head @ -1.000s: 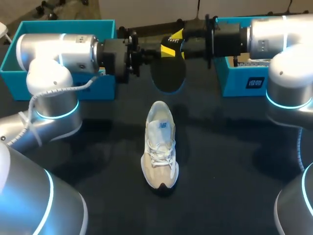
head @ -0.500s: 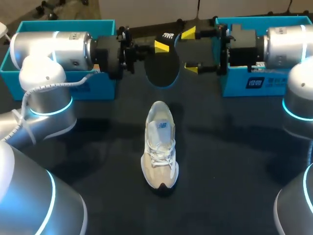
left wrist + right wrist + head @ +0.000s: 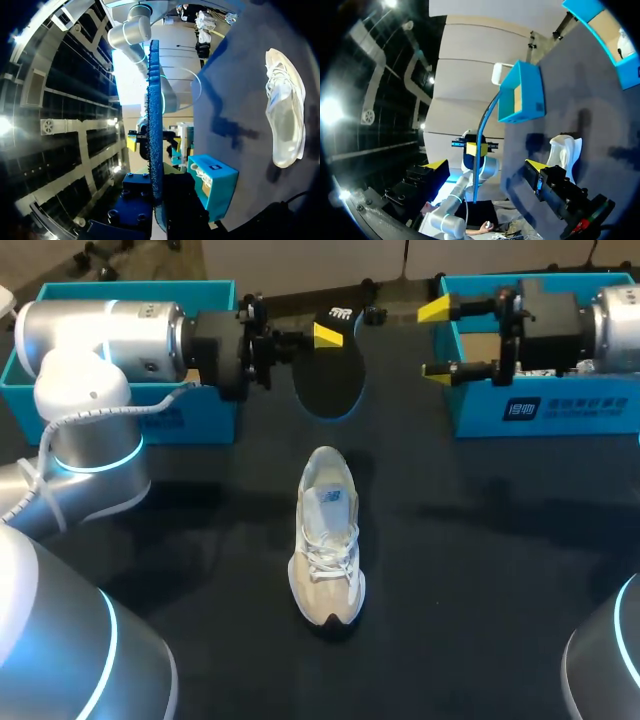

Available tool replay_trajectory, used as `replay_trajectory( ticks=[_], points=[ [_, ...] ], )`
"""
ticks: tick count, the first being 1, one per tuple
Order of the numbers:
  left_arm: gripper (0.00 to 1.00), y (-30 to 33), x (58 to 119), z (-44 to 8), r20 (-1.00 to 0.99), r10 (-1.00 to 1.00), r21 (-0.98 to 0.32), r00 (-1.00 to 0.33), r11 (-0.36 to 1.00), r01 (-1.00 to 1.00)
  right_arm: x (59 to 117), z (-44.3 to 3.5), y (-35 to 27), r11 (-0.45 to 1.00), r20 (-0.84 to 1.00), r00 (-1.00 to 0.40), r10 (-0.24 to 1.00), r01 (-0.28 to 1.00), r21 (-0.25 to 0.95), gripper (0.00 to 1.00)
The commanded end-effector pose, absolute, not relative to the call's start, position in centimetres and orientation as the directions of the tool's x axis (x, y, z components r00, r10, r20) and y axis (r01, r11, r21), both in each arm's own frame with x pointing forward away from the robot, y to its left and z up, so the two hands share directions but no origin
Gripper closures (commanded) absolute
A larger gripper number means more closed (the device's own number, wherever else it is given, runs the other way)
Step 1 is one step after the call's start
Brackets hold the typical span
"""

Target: Take the shoe out of the shoebox, open the shoe tongue, remove and reinsert the insole, then place the shoe into the shoebox

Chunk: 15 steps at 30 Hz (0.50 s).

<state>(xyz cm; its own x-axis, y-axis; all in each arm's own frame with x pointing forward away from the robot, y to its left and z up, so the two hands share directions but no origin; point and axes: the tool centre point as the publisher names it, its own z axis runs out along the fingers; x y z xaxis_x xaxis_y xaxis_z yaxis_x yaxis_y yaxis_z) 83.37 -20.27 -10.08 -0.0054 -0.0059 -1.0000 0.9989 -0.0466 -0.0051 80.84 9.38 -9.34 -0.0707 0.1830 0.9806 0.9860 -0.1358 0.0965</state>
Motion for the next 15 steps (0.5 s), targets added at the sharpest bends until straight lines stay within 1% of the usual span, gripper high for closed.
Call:
replay_trajectory(
  ticks=[1,6,7,14,15],
  points=[
    [1.0,-20.3,83.3,-10.1,-1.0,-0.007,-0.003,-0.004,-0.045,0.999,80.2,-9.3,7.8,-0.128,0.982,-0.072,0.174,0.987,0.095,0.0],
    [1.0,-20.3,83.3,-10.1,-1.0,-0.007,-0.003,-0.004,-0.045,0.999,80.0,-9.7,7.0,-0.111,0.988,-0.073,0.135,0.99,0.089,0.0],
    [1.0,-20.3,83.3,-10.1,-1.0,-0.007,-0.003,-0.004,-0.045,0.999,80.1,-9.8,6.8,-0.131,0.987,-0.068,0.145,0.988,0.087,0.0],
    [1.0,-20.3,83.3,-10.1,-1.0,-0.007,-0.003,-0.004,-0.045,0.999,80.1,-9.8,6.8,-0.131,0.987,-0.068,0.145,0.988,0.087,0.0],
    [1.0,-20.4,83.1,-9.9,-0.999,-0.003,-0.05,-0.051,-0.061,0.997,80.1,-9.8,6.8,-0.131,0.987,-0.068,0.145,0.988,0.087,0.0]
  ],
)
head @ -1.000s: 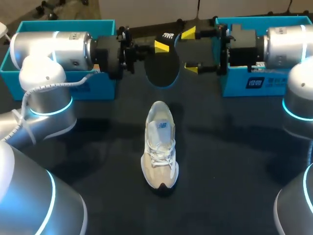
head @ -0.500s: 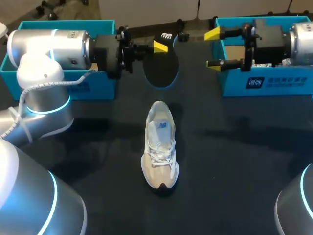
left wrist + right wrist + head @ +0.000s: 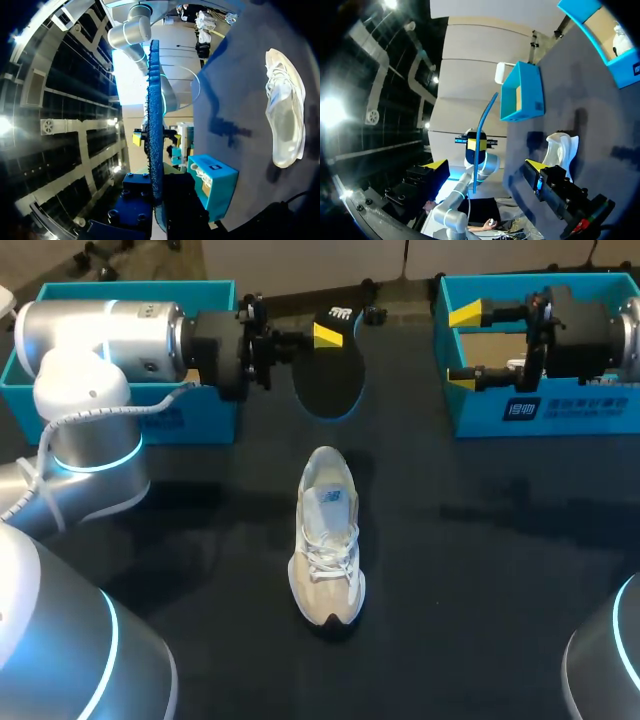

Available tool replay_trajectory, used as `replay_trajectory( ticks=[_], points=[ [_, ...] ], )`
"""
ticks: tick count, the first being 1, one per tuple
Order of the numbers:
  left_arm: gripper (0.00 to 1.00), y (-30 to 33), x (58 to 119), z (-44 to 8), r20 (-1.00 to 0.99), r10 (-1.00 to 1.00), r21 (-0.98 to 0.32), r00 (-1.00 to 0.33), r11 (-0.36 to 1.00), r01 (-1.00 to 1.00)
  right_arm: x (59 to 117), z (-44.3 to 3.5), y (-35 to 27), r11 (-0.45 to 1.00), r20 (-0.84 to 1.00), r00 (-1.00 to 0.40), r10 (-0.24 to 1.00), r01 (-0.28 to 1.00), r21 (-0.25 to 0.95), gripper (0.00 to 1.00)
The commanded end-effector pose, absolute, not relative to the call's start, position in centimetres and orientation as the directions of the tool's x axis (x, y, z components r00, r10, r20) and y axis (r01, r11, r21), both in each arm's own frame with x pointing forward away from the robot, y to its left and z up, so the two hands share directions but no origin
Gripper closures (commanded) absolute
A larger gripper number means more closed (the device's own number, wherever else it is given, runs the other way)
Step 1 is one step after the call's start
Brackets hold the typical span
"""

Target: Take the shoe out of the shoebox, open the shoe tongue, remove and reinsert the insole, then place the shoe into the shoebox

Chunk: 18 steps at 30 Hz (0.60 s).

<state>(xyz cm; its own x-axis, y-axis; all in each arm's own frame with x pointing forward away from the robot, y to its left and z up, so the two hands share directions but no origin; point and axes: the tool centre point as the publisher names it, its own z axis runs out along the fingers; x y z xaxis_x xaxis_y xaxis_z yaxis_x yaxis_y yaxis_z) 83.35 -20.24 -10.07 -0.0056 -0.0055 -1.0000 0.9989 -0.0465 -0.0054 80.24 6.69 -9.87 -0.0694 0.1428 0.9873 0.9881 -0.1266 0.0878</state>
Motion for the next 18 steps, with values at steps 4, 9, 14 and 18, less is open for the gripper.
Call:
replay_trajectory(
  ticks=[4,9,14,18],
  points=[
    [1.0,-20.5,82.7,-9.0,-0.968,-0.002,-0.249,-0.25,-0.049,0.967,80.1,-9.8,6.8,-0.131,0.987,-0.068,0.145,0.988,0.087,0.0],
    [1.0,-20.4,82.1,-9.0,-0.884,0.068,-0.465,-0.462,-0.043,0.884,80.1,-9.8,6.8,-0.131,0.987,-0.068,0.145,0.988,0.087,0.0],
    [1.0,-20.2,81.8,-9.4,-0.694,0.057,-0.719,-0.718,0.012,0.695,80.1,-9.8,6.8,-0.131,0.987,-0.068,0.145,0.988,0.087,0.0],
    [1.0,-20.2,81.8,-10.2,-0.471,0.069,-0.878,-0.879,0.053,0.475,80.1,-9.8,6.8,-0.131,0.987,-0.068,0.145,0.988,0.087,0.0]
  ],
)
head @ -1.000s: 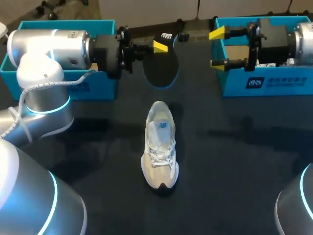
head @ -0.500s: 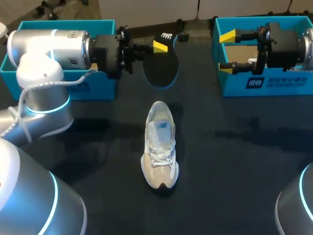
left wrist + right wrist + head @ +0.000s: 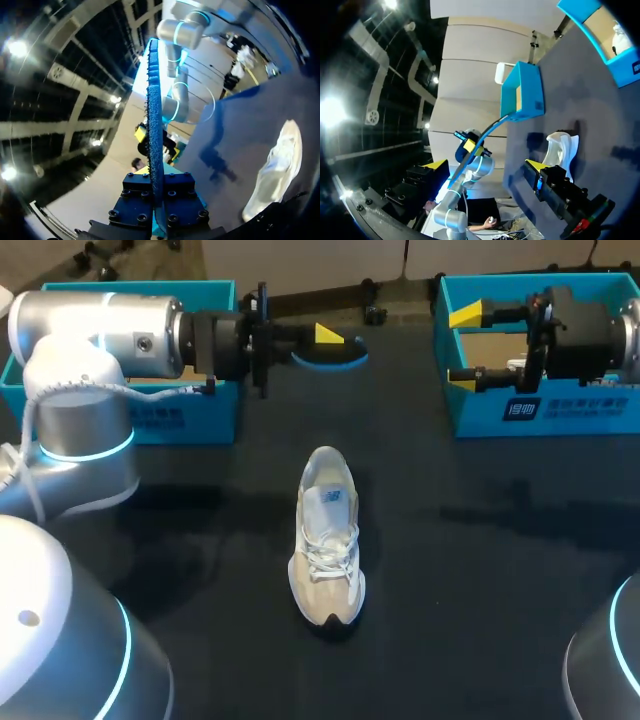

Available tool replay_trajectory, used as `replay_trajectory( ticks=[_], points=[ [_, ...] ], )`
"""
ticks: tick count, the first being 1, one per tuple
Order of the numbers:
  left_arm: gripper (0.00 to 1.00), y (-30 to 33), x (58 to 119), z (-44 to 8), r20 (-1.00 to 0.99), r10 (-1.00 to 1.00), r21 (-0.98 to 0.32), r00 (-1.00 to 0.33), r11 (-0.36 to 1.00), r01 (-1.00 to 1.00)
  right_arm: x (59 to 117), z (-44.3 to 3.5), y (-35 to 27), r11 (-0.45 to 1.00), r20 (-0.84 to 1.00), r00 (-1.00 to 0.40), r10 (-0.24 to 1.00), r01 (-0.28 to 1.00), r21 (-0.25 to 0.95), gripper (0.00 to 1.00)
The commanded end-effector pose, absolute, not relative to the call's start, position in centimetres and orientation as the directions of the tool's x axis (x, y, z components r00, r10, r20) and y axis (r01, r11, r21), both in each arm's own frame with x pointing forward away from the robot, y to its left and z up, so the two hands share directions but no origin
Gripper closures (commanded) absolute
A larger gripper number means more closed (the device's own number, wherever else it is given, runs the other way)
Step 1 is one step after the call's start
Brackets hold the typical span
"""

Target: Take the shoe out of the shoebox, open the shoe tongue, remove and reinsert the insole, then place the shoe into the shoebox

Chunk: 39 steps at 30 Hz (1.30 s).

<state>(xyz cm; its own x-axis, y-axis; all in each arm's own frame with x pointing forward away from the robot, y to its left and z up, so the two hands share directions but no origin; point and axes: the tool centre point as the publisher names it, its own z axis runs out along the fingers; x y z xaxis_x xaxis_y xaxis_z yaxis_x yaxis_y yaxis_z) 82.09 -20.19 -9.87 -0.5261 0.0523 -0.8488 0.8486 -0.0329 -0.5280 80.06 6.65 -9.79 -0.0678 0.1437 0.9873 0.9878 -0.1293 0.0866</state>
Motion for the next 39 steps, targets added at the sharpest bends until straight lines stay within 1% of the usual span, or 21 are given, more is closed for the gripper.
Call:
replay_trajectory(
  ticks=[1,2,3,5,24,25,26,27,30,31,32,35,39],
  points=[
    [1.0,-20.44,81.69,-10.44,-0.406,0.071,-0.905,-0.911,0.107,0.411,80.07,-9.83,6.79,-0.131,0.987,-0.068,0.145,0.988,0.087,0.0],
    [1.0,-20.5,81.65,-10.53,-0.391,0.08,-0.911,-0.917,0.109,0.398,80.07,-9.83,6.79,-0.131,0.987,-0.068,0.145,0.988,0.087,0.0],
    [1.0,-20.81,81.5,-10.56,-0.276,0.039,-0.956,-0.96,0.094,0.278,80.07,-9.83,6.79,-0.131,0.987,-0.068,0.145,0.988,0.087,0.0],
    [1.0,-20.93,81.49,-10.53,-0.201,0.046,-0.975,-0.979,0.089,0.204,80.07,-9.83,6.79,-0.131,0.987,-0.068,0.145,0.988,0.087,0.0],
    [1.0,-20.93,81.49,-10.53,-0.201,0.046,-0.975,-0.979,0.089,0.204,80.07,-9.83,6.79,-0.131,0.987,-0.068,0.145,0.988,0.087,0.0],
    [1.0,-20.95,81.39,-10.52,-0.173,0.049,-0.981,-0.984,0.077,0.176,80.07,-9.83,6.79,-0.131,0.987,-0.068,0.145,0.988,0.087,0.0],
    [1.0,-21.02,81.29,-10.58,-0.086,0.056,-0.992,-0.995,0.09,0.091,80.07,-9.83,6.79,-0.131,0.987,-0.068,0.145,0.988,0.087,0.0],
    [1.0,-21.05,81.14,-10.6,-0.042,0.062,-0.997,-0.997,0.065,0.046,80.07,-9.83,6.79,-0.131,0.987,-0.068,0.145,0.988,0.087,0.0],
    [1.0,-21.06,80.93,-10.53,0.111,0.073,-0.993,-0.991,0.056,-0.107,80.07,-9.83,6.79,-0.131,0.987,-0.068,0.145,0.988,0.087,0.0],
    [1.0,-21.07,80.92,-10.51,0.185,0.078,-0.981,-0.98,0.068,-0.18,80.07,-9.83,6.79,-0.131,0.987,-0.068,0.145,0.988,0.087,0.0],
    [1.0,-21.06,80.89,-10.5,0.205,0.075,-0.978,-0.976,0.061,-0.201,80.07,-9.83,6.79,-0.131,0.987,-0.068,0.145,0.988,0.087,0.0],
    [1.0,-21.07,80.83,-10.46,0.359,0.054,-0.931,-0.932,0.085,-0.354,80.07,-9.83,6.79,-0.131,0.987,-0.068,0.145,0.988,0.087,0.0],
    [1.0,-21.16,80.72,-10.56,0.488,0.046,-0.869,-0.872,0.117,-0.48,80.07,-9.83,6.79,-0.131,0.987,-0.068,0.145,0.988,0.087,0.0]
  ],
)
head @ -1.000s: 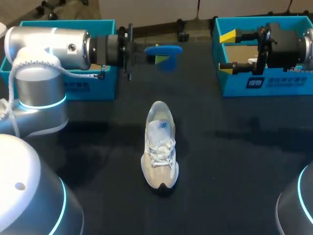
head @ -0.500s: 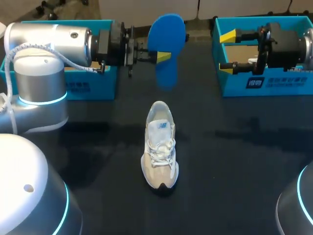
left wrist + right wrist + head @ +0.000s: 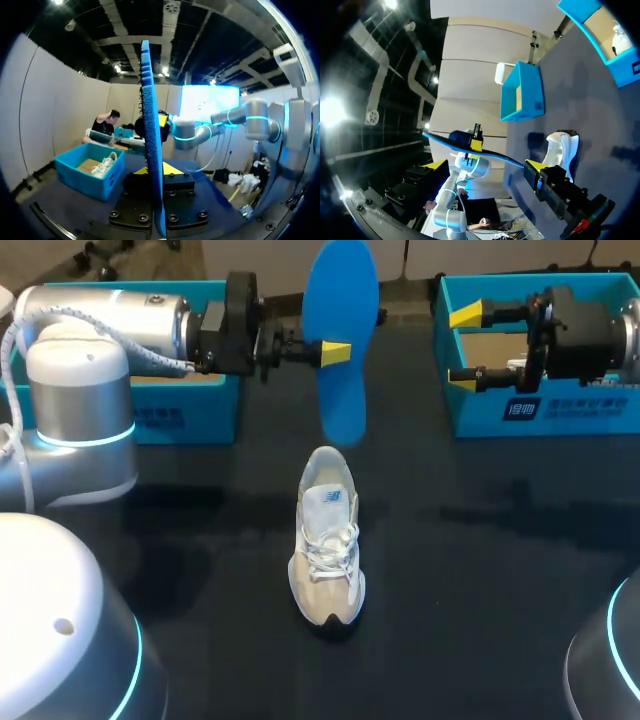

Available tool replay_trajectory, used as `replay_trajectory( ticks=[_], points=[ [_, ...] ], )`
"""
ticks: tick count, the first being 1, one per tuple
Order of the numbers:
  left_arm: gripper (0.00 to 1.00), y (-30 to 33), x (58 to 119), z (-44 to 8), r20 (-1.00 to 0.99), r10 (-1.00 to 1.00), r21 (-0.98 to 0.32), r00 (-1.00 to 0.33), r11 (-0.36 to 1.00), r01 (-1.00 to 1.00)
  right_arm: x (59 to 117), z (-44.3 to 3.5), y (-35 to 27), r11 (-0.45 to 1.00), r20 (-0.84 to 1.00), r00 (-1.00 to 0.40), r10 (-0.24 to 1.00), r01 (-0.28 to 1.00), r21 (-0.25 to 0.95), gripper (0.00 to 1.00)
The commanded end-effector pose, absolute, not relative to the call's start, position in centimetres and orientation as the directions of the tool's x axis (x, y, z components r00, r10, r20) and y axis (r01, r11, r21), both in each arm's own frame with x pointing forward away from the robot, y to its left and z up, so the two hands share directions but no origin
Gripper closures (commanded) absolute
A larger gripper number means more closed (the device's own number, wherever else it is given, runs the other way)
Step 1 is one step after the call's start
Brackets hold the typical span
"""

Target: Take the shoe out of the shoebox, open the shoe tongue, remove and reinsert the insole, then place the shoe into the shoebox

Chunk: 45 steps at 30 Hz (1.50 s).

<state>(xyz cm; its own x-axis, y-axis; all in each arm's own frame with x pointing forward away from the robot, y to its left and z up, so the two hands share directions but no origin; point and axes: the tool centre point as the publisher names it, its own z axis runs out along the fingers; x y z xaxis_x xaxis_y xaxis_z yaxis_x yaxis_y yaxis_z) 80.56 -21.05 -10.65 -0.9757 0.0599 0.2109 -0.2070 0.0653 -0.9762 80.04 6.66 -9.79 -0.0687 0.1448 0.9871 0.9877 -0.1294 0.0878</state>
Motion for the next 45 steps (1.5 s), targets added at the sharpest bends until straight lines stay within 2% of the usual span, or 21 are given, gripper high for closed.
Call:
replay_trajectory(
  ticks=[1,10,22,28,35,45],
  points=[
    [1.0,-21.2,80.6,-10.7,0.542,0.04,-0.838,-0.839,0.108,-0.536,80.1,-9.8,6.8,-0.131,0.987,-0.068,0.145,0.988,0.087,0.0],
    [1.0,-21.2,80.8,-11.7,0.769,0.062,-0.639,-0.636,0.09,-0.764,80.1,-9.8,6.8,-0.131,0.987,-0.068,0.145,0.988,0.087,0.0],
    [1.0,-21.5,81.2,-14.0,0.919,0.077,-0.393,-0.386,0.128,-0.91,80.0,-9.6,6.7,-0.143,0.987,-0.077,0.138,0.985,0.097,0.0],
    [1.0,-21.5,81.4,-14.4,0.946,0.093,-0.321,-0.31,0.128,-0.938,79.4,-8.8,7.0,-0.164,0.972,-0.066,0.223,0.981,0.104,0.0],
    [1.0,-21.6,81.6,-15.0,0.951,0.09,-0.305,-0.295,0.126,-0.944,78.6,-7.7,7.4,-0.199,0.948,-0.069,0.31,0.971,0.136,0.0],
    [1.0,-21.7,82.1,-15.6,0.971,0.092,-0.232,-0.222,0.117,-0.966,78.0,-5.4,8.7,-0.2,0.859,-0.039,0.511,0.966,0.162,0.0]
  ],
)
